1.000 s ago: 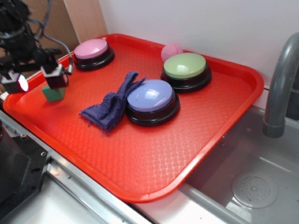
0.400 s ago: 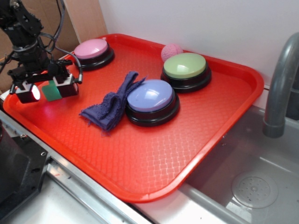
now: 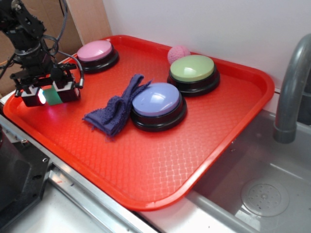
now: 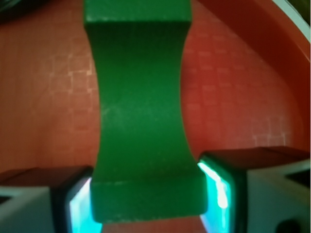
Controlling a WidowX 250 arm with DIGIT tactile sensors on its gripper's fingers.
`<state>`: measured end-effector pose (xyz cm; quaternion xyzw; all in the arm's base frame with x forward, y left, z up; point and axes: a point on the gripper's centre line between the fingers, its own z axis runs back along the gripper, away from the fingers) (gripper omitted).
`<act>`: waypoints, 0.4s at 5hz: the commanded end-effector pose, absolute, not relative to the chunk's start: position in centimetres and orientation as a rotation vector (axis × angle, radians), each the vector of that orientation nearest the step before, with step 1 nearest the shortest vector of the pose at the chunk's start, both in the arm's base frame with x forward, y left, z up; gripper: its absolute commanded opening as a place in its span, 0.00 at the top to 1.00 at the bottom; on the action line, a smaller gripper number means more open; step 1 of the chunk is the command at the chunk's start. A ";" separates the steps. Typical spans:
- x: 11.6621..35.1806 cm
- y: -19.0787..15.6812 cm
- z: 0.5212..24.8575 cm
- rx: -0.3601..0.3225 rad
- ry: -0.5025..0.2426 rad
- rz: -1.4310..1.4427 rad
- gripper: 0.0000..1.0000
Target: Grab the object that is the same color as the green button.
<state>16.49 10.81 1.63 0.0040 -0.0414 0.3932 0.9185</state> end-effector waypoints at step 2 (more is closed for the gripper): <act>18.7 7.4 10.5 -0.019 -0.129 0.412 1.00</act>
